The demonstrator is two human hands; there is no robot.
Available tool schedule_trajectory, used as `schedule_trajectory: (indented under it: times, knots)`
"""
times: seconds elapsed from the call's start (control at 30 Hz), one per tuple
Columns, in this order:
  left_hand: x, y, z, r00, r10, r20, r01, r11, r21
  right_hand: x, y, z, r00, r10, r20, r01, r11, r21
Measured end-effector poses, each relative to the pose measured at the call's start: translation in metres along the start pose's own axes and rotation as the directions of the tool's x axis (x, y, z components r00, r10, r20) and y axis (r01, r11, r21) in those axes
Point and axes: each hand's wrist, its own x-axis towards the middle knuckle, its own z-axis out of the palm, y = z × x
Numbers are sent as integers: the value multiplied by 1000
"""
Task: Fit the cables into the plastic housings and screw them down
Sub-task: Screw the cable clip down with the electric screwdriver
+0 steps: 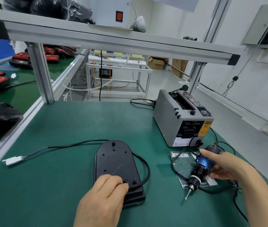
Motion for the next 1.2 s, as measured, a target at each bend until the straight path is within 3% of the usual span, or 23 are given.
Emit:
schedule_trajectory:
  times: [0.33,0.57,0.67,0.8,0.93,1.07,1.2]
  knots:
    - [-1,-1,1,1000,-3,25,2,1000,25,-2,21,-3,1000,-26,-6,27,968,251]
    - [0,-1,1,1000,2,12,-3,999,34,-10,28,4,991,-112,66,58,835,548]
    - [0,-1,0,1000,8,9,-9,999,47,-18,20,12,975,-223,23,135,664,736]
    - [0,-1,1,1000,14,16,-15,999,51,-31,4,20,964,-248,-97,176,321,931]
    - [-2,-2,3,1000,7,-1,-7,999,42,-36,-3,30,954,-238,-180,211,111,971]
    - [-2,-2,3,1000,3,-4,-3,999,46,-43,-8,35,934,-302,-189,147,-157,977]
    - [-2,-2,3,1000,6,4,-6,999,39,-51,-15,38,911,-327,-253,191,-209,959]
